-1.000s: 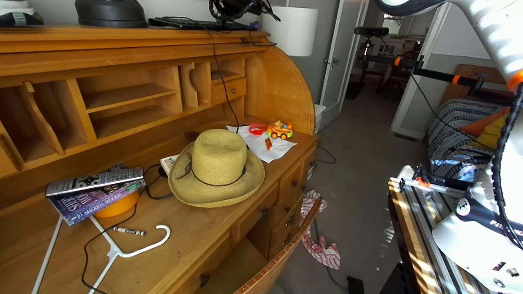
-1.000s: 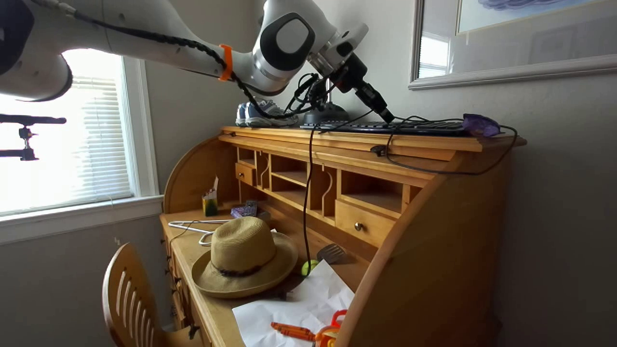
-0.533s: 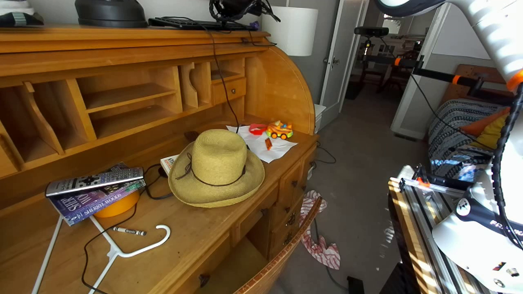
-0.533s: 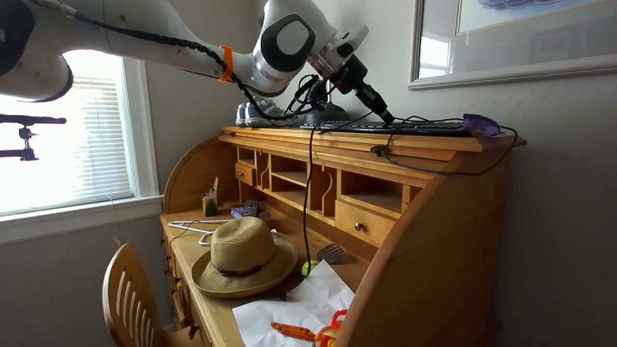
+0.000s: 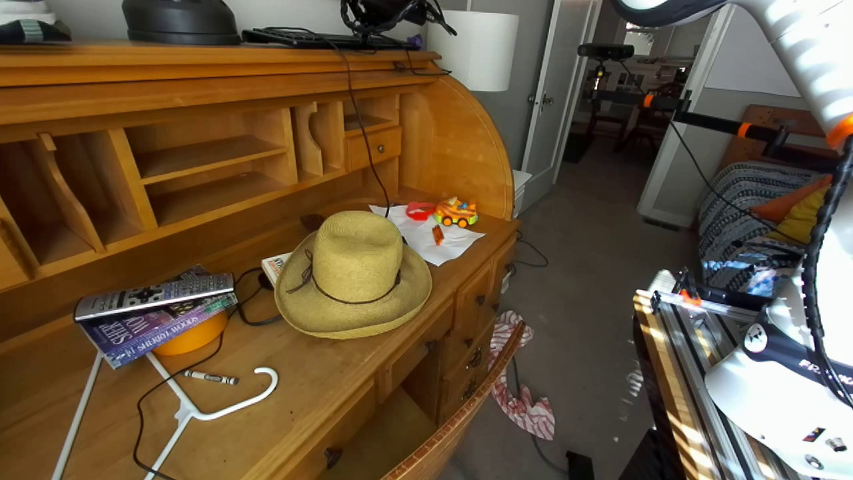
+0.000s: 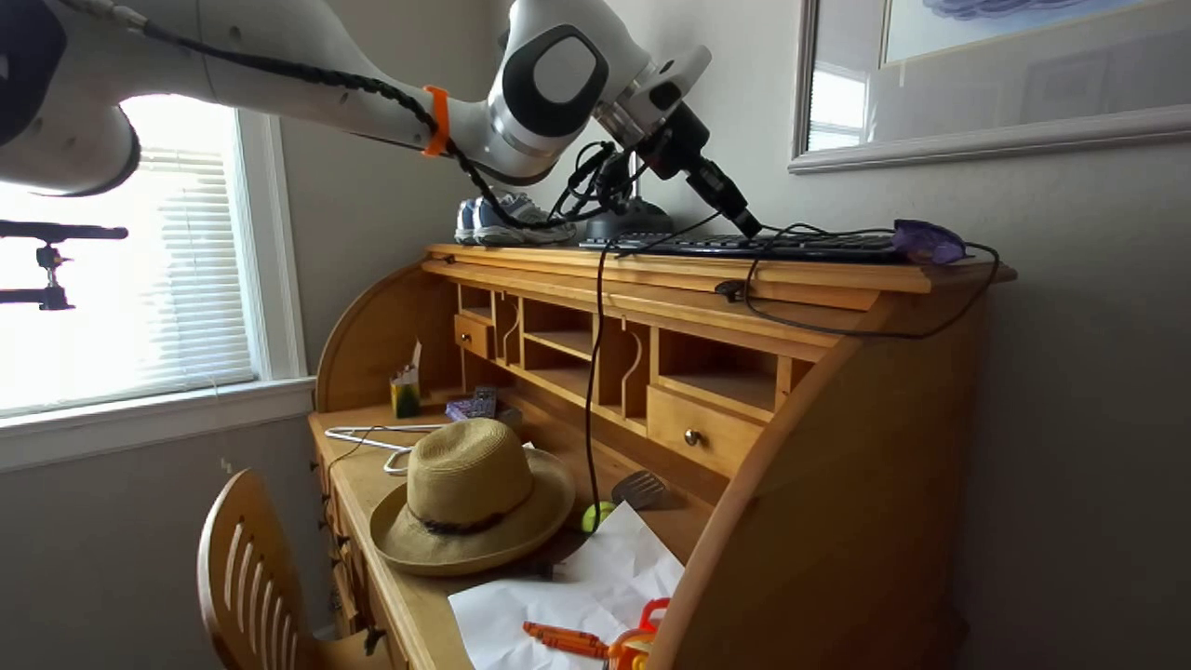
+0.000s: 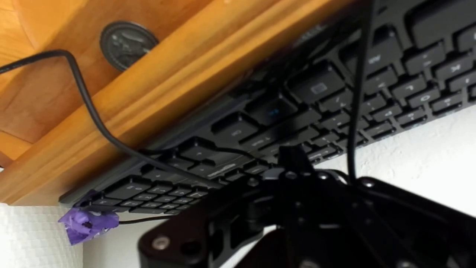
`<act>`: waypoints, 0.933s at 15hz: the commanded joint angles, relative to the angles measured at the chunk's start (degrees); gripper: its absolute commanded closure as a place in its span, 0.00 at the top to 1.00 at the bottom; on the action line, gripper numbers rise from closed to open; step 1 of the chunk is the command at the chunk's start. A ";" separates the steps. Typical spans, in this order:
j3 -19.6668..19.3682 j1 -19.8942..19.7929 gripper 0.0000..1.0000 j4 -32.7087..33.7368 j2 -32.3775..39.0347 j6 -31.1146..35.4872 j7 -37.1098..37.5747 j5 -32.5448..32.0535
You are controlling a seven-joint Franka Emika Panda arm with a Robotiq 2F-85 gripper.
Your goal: Press one key on the keyboard.
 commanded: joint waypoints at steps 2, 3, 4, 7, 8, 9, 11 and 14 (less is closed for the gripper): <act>0.28 -0.25 0.00 -1.55 -2.45 0.95 1.95 0.93; -0.12 -0.02 0.00 -2.45 -3.68 0.88 2.05 0.35; -0.82 0.40 0.00 -2.90 -4.75 -0.84 1.88 -0.55; 0.82 -0.04 0.00 -6.06 -9.81 -6.25 -4.42 -0.29; 1.74 -0.40 0.00 -7.48 -11.79 -7.78 -7.44 0.31; 2.10 -0.48 0.00 -8.76 -13.54 -8.86 -9.88 0.32; 3.11 -0.87 0.00 -12.04 -17.36 -10.35 -15.11 0.70; 4.35 -1.33 0.00 -18.36 -23.66 -10.37 -21.46 1.26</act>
